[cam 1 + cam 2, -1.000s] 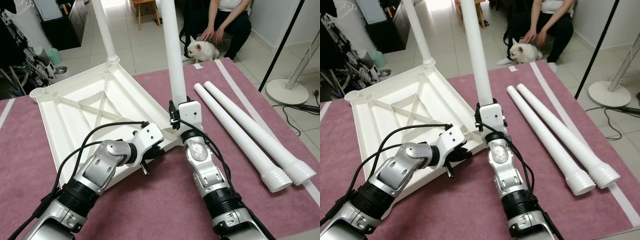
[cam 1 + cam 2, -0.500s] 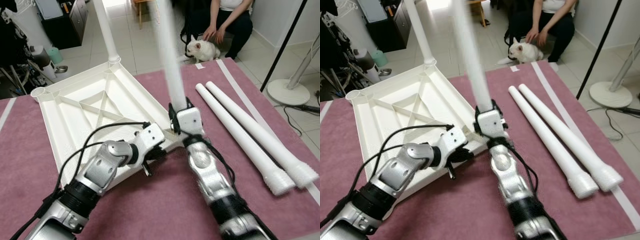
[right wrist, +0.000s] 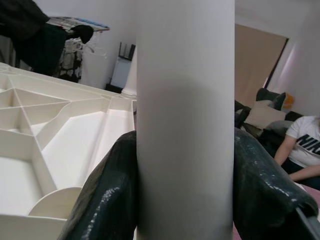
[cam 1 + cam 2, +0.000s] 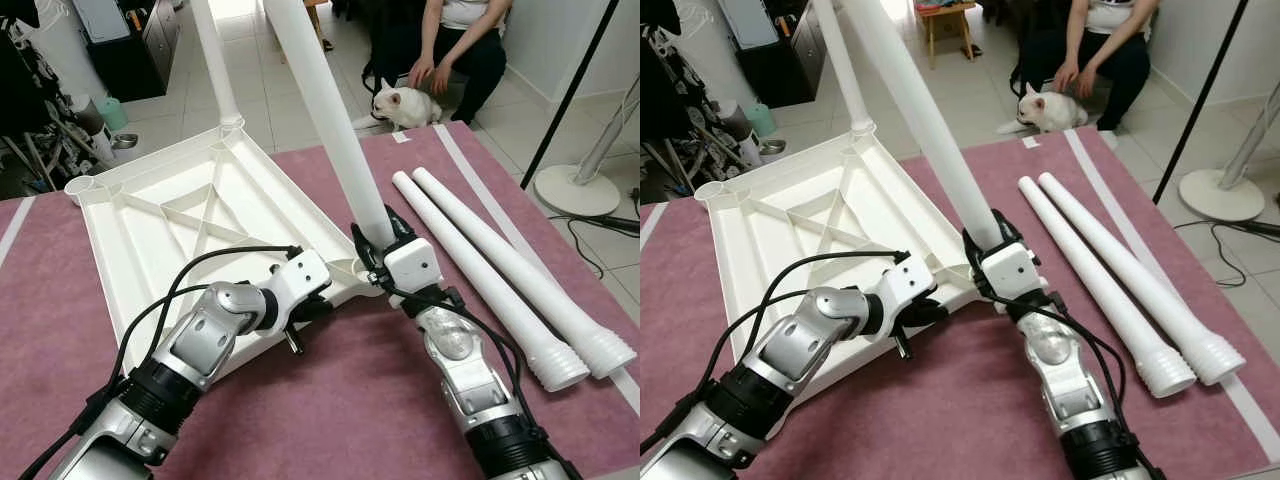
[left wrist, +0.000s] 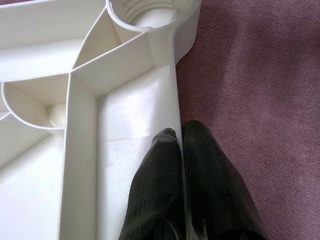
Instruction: Building children table
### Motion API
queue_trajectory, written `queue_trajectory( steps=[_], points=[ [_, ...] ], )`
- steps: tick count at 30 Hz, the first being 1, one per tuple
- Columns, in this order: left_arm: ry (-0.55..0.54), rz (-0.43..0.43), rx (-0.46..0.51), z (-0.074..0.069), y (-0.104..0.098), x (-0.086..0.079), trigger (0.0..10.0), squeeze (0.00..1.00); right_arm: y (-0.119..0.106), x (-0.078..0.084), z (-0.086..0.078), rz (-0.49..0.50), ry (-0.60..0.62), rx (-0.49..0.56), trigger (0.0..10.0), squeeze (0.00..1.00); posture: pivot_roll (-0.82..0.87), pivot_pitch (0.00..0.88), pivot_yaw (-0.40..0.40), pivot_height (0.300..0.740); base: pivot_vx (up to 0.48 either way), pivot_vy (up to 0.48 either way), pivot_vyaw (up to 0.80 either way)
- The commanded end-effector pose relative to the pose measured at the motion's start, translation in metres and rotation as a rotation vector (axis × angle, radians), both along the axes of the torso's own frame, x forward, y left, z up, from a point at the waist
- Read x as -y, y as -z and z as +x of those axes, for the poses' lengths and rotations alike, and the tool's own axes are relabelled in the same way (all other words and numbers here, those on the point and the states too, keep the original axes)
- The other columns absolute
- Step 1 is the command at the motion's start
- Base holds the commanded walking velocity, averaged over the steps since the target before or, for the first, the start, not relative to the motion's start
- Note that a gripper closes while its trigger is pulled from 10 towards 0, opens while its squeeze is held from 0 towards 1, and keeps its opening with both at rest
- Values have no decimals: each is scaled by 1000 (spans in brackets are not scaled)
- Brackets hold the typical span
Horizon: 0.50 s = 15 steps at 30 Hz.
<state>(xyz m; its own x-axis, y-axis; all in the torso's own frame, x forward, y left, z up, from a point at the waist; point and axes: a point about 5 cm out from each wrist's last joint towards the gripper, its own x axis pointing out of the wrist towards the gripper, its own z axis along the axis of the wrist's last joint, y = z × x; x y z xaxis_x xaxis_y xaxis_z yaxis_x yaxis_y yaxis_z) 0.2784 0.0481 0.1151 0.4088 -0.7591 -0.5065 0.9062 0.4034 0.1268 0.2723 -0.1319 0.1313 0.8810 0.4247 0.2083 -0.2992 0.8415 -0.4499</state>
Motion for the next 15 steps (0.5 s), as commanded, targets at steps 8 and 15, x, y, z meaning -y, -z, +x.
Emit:
queue_trajectory(
  steps=[8,15],
  points=[
    [-49,9,96,13,-13,-7,10000,0,50,23,5,-58,182,-186,10000,0,-64,0,170,740,0,0,0],
    [-48,3,102,14,-16,-5,10000,0,39,-4,19,79,69,-183,10000,0,-43,0,175,740,0,0,0]
  ],
)
